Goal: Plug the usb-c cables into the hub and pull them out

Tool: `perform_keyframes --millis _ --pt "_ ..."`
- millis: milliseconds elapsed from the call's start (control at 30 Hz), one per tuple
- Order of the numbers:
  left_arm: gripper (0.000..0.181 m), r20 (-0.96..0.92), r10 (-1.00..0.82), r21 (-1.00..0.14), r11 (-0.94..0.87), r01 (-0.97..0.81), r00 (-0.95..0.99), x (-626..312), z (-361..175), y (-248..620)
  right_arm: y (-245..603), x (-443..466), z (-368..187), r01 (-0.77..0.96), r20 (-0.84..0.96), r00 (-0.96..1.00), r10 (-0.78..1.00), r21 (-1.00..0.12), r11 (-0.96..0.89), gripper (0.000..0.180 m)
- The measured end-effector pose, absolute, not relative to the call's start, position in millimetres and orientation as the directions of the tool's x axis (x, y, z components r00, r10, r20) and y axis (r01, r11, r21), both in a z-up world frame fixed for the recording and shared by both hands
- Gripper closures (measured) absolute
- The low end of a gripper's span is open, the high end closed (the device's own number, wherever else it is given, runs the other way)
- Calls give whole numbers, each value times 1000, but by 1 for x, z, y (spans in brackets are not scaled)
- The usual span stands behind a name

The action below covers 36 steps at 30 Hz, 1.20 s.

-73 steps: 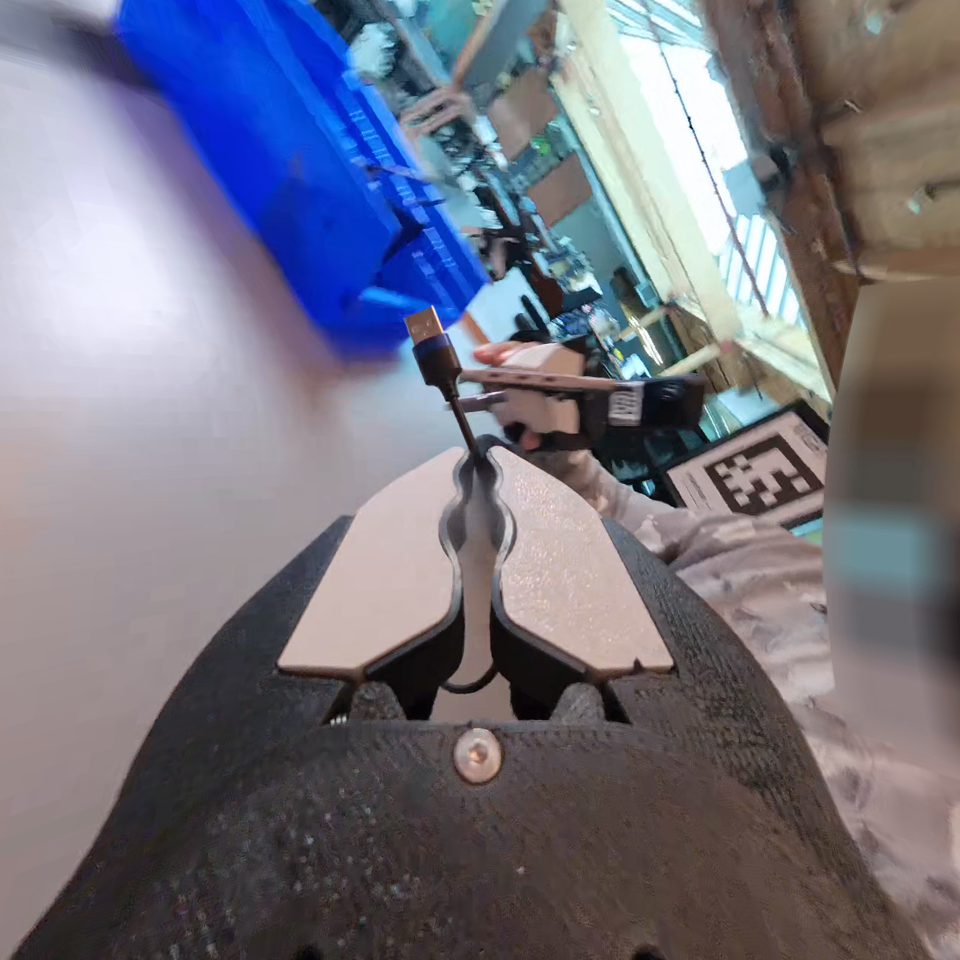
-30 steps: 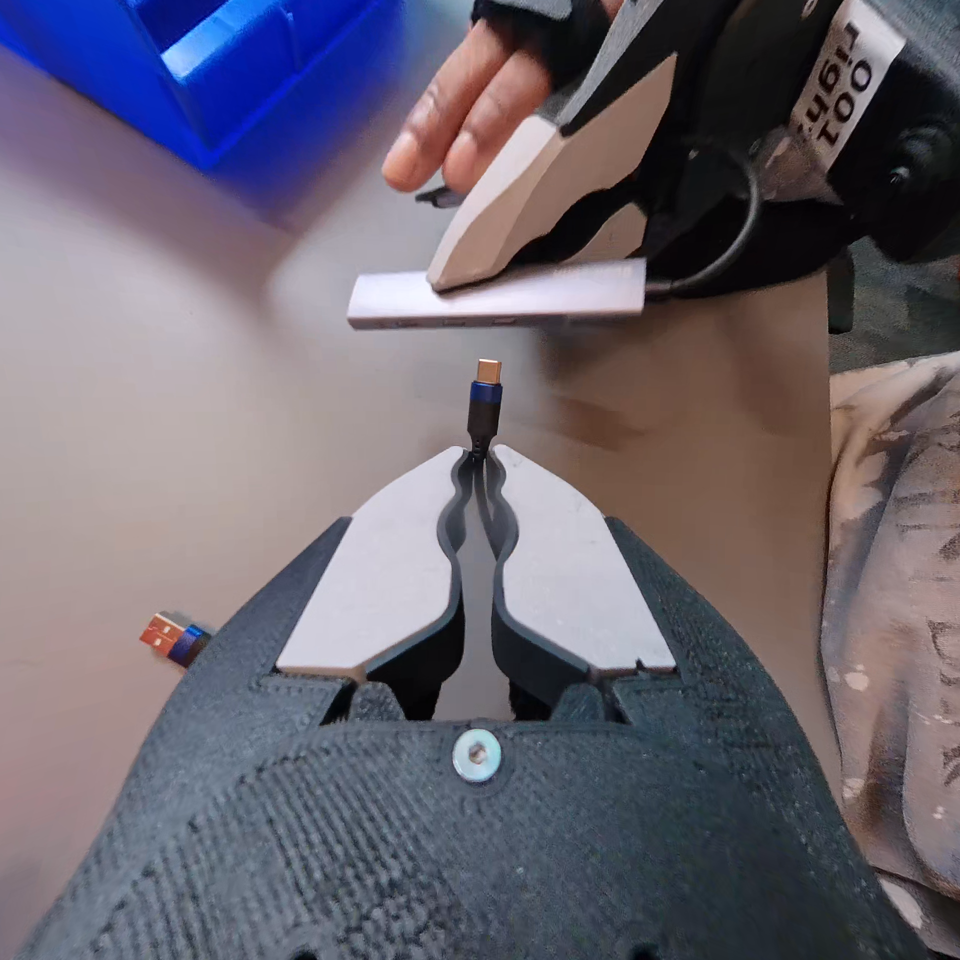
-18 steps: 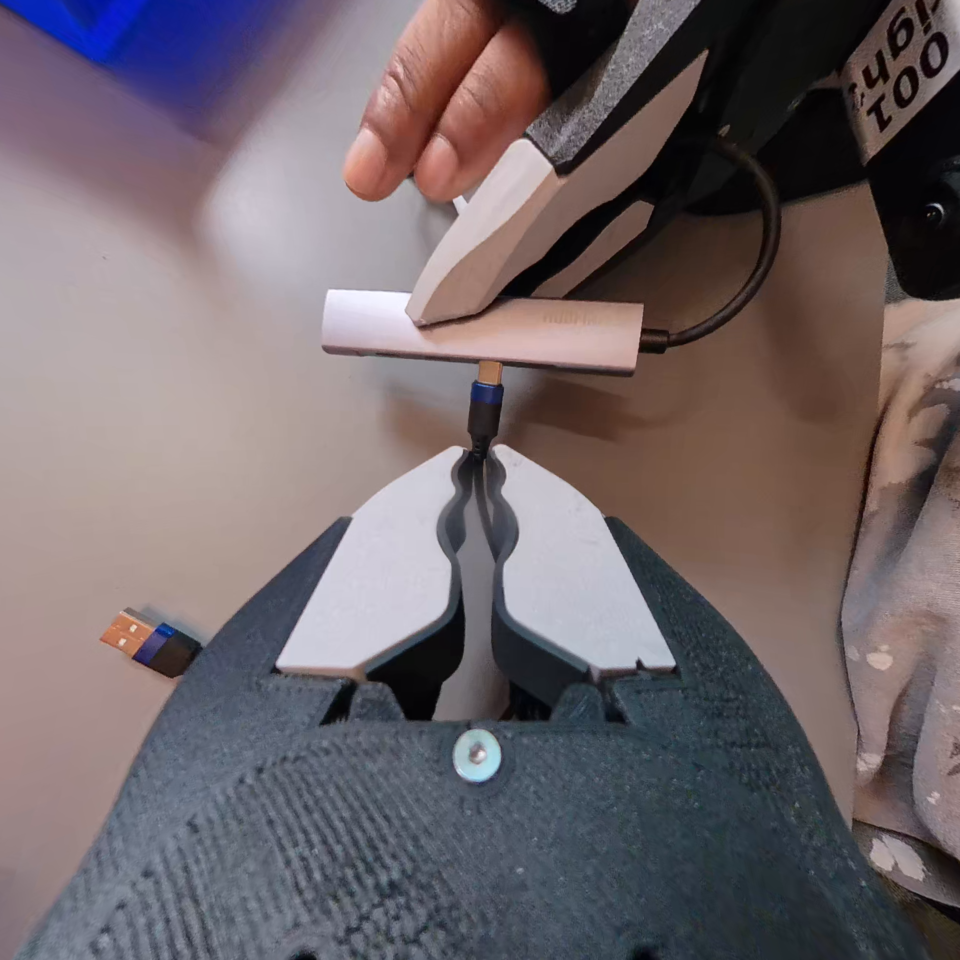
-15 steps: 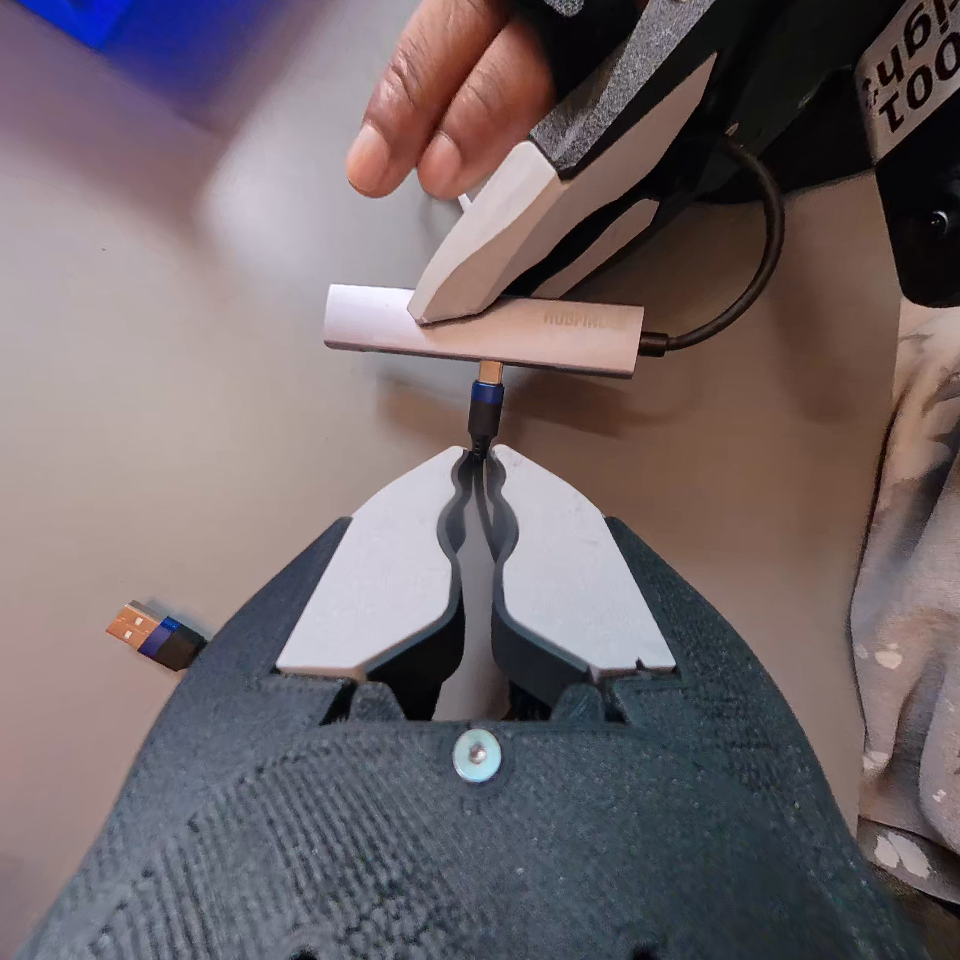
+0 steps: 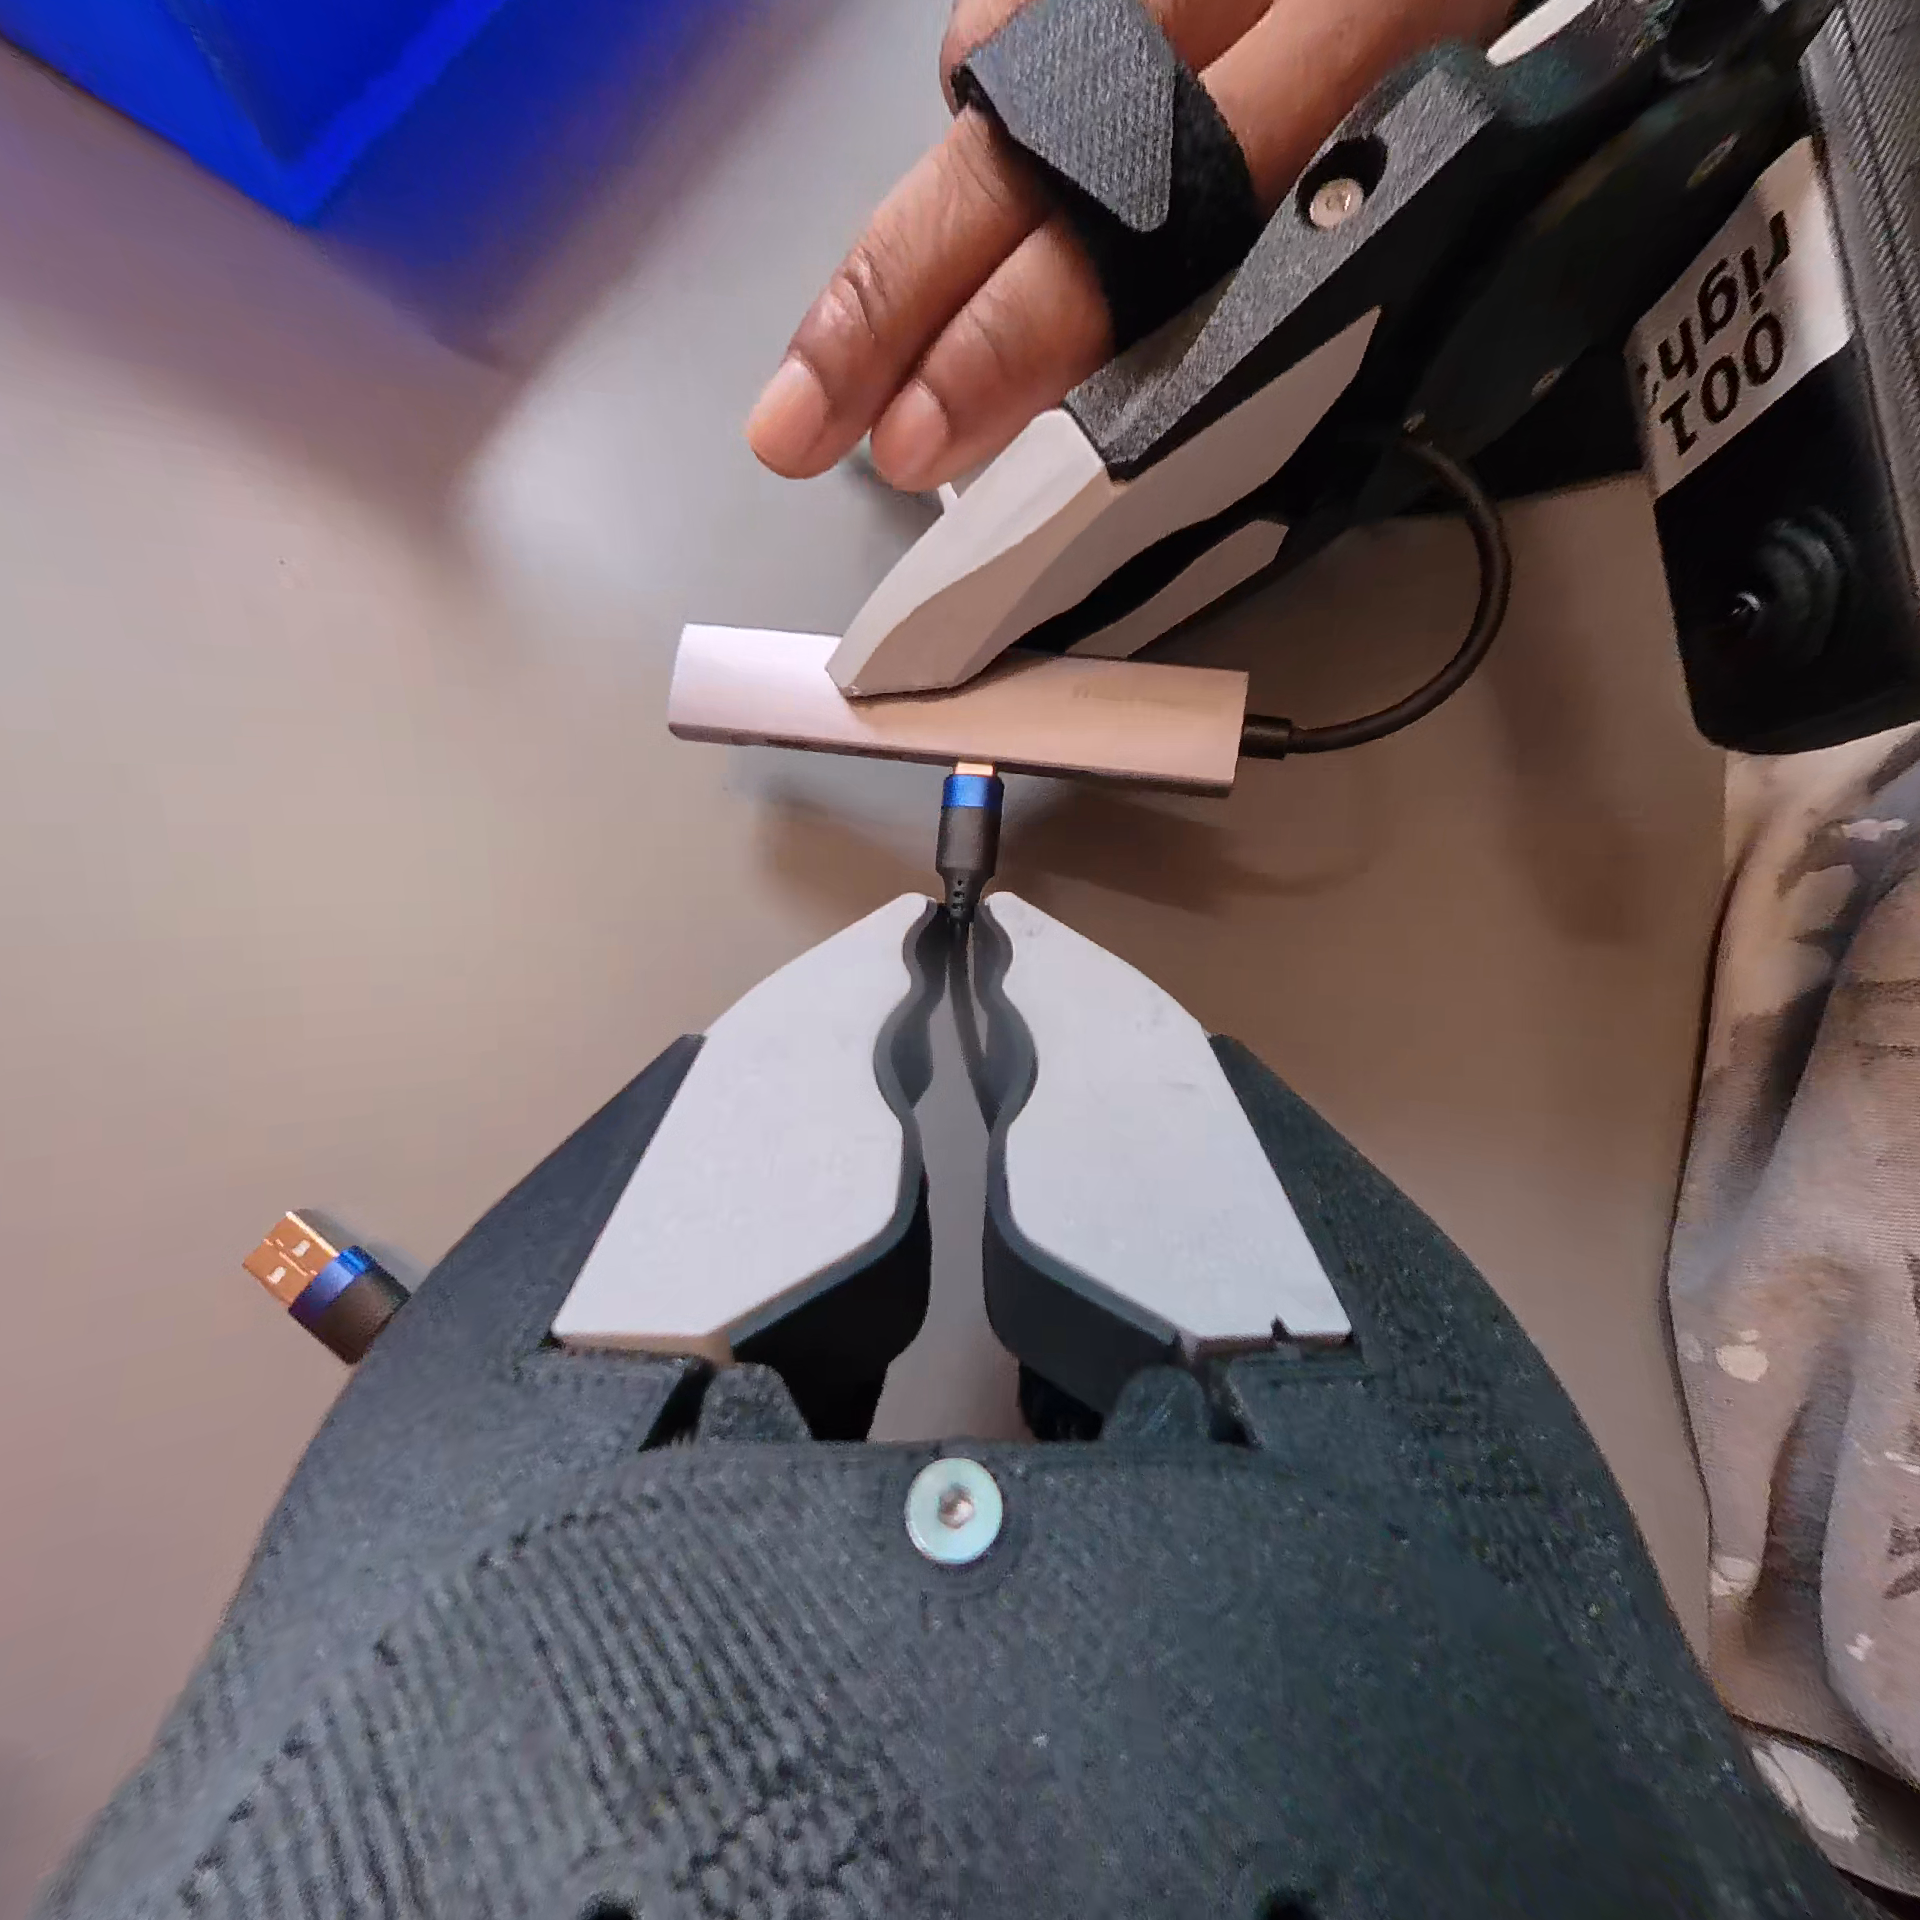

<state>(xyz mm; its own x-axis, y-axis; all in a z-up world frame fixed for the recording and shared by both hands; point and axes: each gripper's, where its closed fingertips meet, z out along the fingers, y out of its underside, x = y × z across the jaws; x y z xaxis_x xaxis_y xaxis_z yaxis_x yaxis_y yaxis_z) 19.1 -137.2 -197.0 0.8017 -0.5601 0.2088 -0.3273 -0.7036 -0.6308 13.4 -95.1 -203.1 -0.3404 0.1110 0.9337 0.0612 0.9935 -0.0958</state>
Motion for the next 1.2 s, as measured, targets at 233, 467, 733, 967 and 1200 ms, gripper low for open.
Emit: perform_keyframes --millis 233,467,733,967,1200 --pt "176 240 -553 -641 -707 -297 798 23 -199 -137 -92 12 -202 95 941 -324 100 -73 993 171" --pt "176 290 -535 -670 -705 -231 793 24 -194 -134 -90 14 -201 113 941 -327 85 -50 992 171" --pt "176 354 -557 -701 -690 -182 751 30 -186 -136 -96 20 -193 57 949 -299 102 -89 994 171" --pt "176 343 -559 -736 -659 -153 755 28 -181 -133 -94 22 -188 74 941 -292 170 -155 985 171" --pt "163 233 -485 -892 -451 -13 843 -43 -100 -134 -83 25 -158 80 933 -195 301 -291 953 170"
